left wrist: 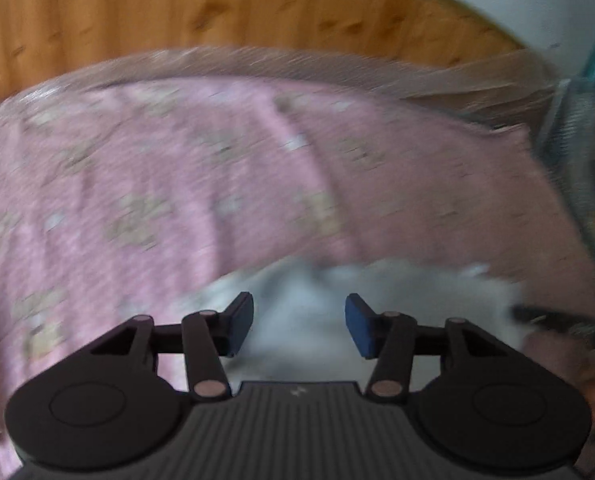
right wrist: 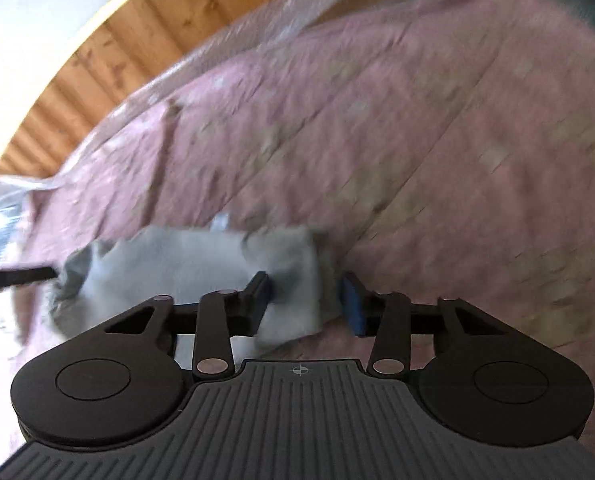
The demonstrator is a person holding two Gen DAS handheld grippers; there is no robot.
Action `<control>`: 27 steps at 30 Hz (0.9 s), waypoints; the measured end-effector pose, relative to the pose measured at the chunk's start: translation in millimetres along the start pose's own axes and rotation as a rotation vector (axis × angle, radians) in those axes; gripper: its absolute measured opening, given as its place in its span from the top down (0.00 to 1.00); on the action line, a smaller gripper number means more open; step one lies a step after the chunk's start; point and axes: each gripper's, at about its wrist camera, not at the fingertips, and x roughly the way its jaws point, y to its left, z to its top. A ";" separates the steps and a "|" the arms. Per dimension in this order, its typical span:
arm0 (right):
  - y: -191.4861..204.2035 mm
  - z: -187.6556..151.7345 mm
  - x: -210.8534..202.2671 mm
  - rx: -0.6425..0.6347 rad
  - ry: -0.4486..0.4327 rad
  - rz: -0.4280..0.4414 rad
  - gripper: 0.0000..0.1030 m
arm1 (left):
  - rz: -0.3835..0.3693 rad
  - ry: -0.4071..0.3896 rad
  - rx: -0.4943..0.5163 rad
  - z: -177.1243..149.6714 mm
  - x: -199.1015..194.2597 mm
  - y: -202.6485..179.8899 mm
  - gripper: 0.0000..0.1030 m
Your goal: Fold clothes
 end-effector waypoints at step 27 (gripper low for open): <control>142.5 -16.1 26.8 -0.355 0.092 -0.102 0.85 | 0.192 0.074 -0.258 -37.8 6.6 77.6 0.36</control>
